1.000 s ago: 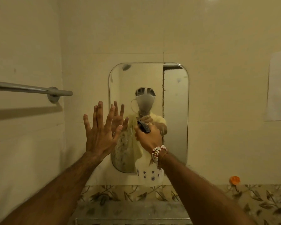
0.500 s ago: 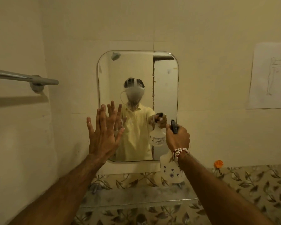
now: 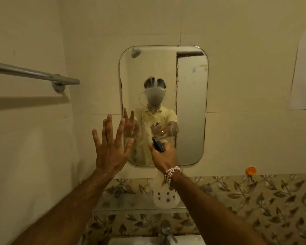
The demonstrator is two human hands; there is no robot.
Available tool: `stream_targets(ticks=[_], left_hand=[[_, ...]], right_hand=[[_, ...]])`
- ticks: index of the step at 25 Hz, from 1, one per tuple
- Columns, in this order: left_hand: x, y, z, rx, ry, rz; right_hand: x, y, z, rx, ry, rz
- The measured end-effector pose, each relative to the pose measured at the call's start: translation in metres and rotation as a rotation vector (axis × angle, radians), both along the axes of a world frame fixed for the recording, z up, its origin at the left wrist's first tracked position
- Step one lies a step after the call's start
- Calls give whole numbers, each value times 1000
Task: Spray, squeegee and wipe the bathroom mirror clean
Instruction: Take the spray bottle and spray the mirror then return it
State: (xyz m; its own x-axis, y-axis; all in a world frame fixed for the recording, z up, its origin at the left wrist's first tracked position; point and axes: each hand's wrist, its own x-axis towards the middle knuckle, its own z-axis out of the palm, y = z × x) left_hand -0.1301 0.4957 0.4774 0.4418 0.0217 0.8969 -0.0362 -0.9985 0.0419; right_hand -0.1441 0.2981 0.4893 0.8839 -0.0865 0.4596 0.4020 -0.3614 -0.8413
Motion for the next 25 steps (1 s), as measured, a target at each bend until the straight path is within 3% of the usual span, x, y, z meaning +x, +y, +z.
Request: stream_targets(ticks=[10,14,20,25], left_hand=[[8,-35,-34,13,56,-71],[8,-43,-37,-3,82,-104],[-4,-20,-42,-22,80,-84],[-12,6,-57,-46,115,-42]], right_hand=[[3,-95,-37,160,132,-458],[-1,-88,-47,57,168,-393],[-7,-18,-55,140,189,-78],[-10,14,-70,-11,182,-141]])
